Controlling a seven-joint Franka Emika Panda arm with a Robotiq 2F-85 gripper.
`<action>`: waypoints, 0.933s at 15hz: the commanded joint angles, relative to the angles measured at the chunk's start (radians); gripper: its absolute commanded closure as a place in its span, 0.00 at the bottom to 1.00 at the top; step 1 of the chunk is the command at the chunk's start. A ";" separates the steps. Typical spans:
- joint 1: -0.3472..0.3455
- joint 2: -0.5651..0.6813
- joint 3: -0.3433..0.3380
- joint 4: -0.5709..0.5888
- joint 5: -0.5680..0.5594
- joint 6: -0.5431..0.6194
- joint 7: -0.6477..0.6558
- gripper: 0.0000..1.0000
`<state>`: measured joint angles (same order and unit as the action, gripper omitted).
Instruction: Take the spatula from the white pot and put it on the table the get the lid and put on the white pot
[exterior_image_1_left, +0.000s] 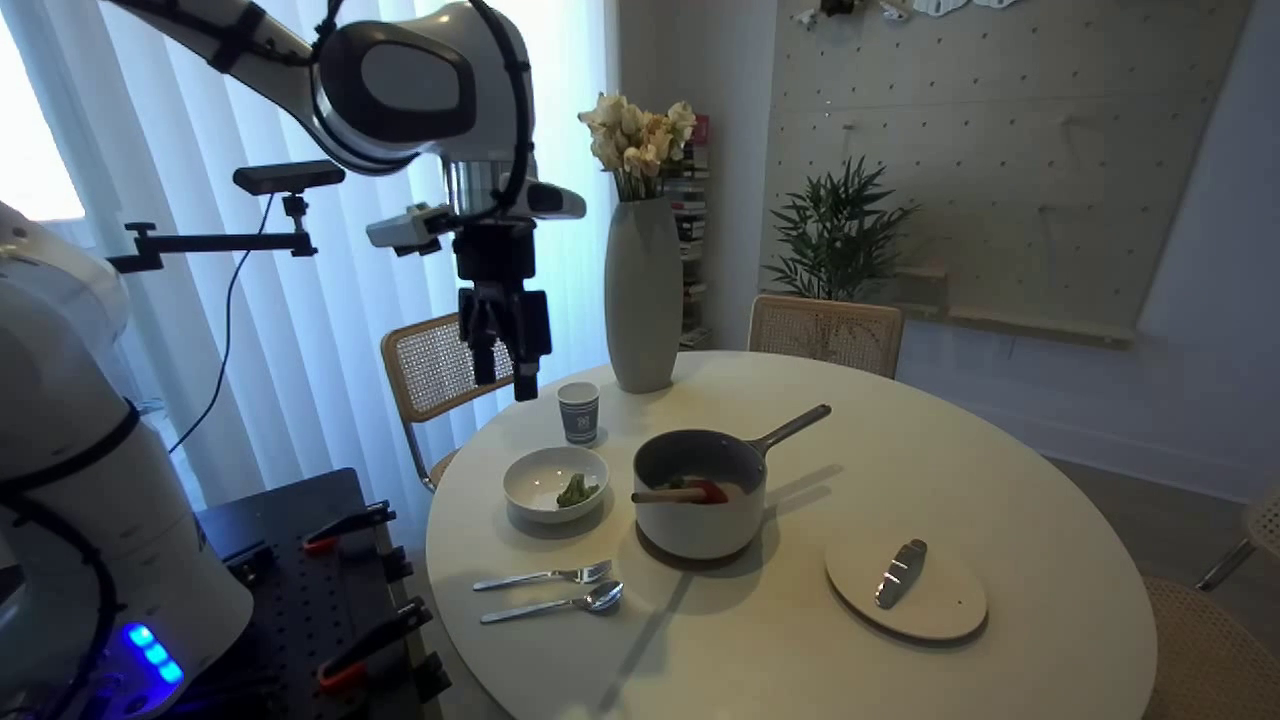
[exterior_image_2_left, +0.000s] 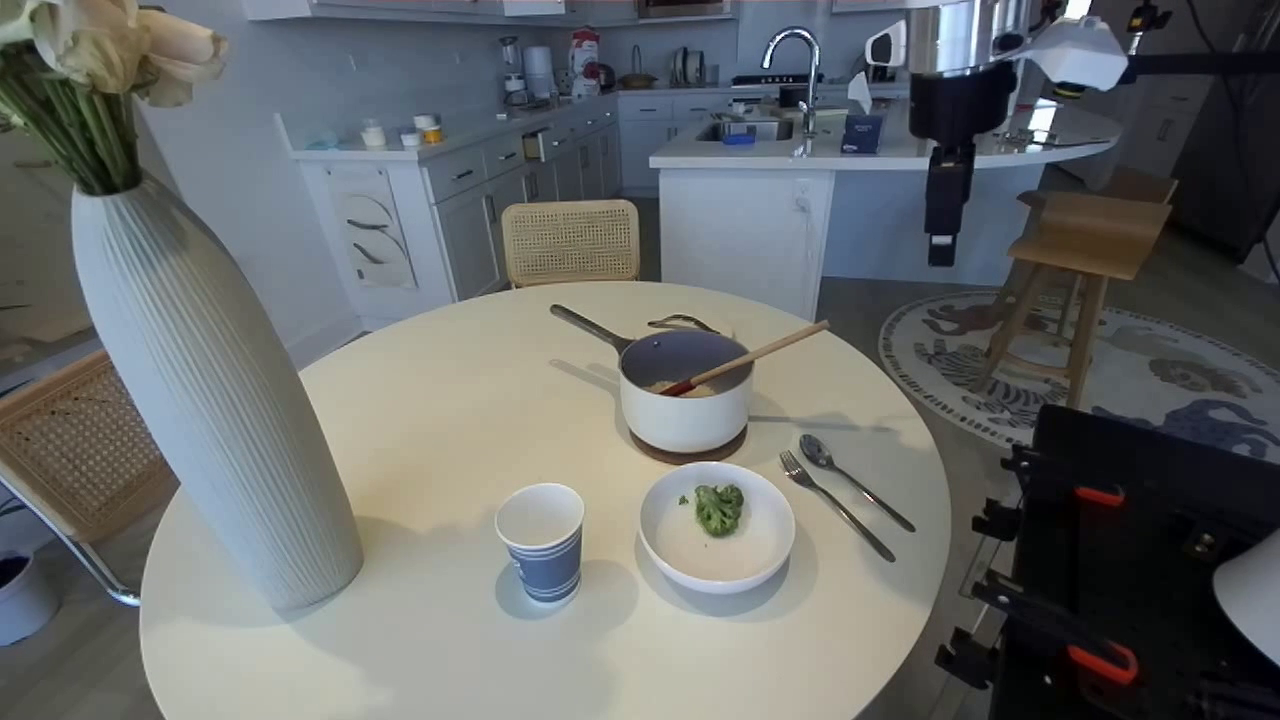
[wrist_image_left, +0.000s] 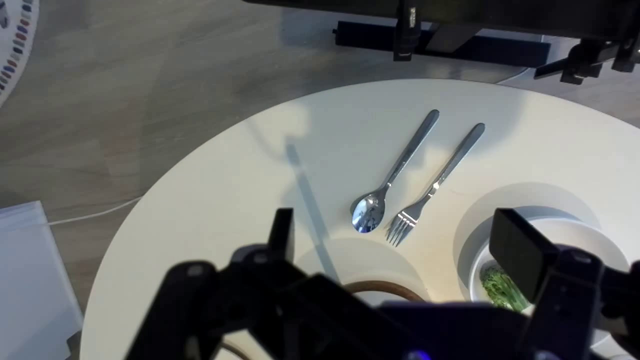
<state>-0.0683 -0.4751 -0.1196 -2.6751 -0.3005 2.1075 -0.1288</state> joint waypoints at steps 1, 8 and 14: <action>-0.034 0.085 -0.017 0.021 -0.046 0.096 -0.063 0.00; -0.069 0.254 -0.020 0.067 -0.086 0.263 -0.052 0.00; -0.092 0.386 -0.027 0.130 -0.117 0.336 -0.039 0.00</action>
<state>-0.1447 -0.1598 -0.1443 -2.5935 -0.3918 2.4119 -0.1732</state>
